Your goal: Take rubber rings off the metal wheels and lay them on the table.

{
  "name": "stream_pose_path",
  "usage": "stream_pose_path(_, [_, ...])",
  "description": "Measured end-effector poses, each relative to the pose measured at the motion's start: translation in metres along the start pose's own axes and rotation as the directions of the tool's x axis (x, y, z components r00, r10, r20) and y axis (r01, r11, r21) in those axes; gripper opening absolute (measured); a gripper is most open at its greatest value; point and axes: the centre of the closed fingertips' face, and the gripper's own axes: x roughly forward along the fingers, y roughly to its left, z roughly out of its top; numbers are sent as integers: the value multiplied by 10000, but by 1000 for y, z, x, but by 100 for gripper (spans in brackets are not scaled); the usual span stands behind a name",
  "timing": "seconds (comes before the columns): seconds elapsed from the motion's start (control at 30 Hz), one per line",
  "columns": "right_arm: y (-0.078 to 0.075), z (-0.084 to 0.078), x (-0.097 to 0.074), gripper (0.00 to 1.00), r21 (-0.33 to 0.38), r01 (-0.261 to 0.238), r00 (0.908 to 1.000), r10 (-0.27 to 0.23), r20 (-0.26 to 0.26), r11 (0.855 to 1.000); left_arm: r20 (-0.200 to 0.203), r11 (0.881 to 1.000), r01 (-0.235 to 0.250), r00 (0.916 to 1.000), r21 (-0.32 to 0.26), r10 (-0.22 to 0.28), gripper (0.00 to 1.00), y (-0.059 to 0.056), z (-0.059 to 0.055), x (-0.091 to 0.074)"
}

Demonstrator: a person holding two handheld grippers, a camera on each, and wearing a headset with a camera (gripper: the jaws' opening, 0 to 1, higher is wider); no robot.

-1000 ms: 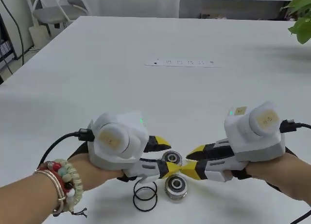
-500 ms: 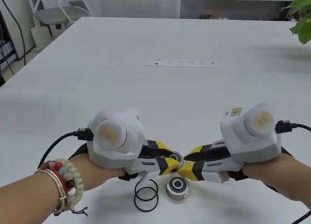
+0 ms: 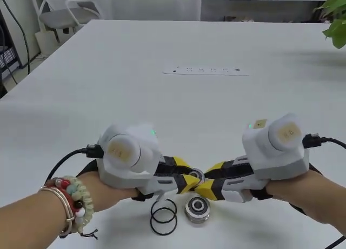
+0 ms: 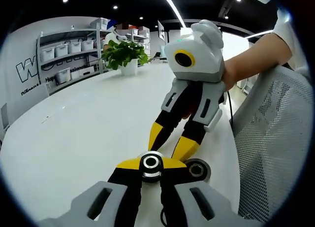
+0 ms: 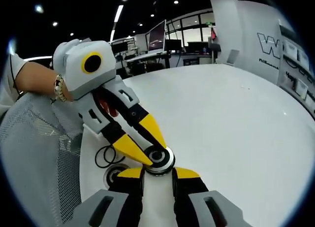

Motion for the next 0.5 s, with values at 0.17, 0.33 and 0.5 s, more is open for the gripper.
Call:
stream_pose_path(0.17, [0, 0, 0, 19, -237, -5, 10000, 4, -33, 9997, 20, 10000, -12, 10000, -6, 12, 9, 0, 0, 1])
stream_pose_path(0.33, [0, 1, -1, 18, -568, 0, 10000, -4, -71, 9984, 23, 10000, -31, 10000, -9, 31, 9, 0, 0, 1])
stream_pose_path(0.5, [0, 0, -1, 17, -584, -11, 9999, 3, -142, 9983, 51, 10000, -21, 10000, -42, 22, 9, 1, -1, 2])
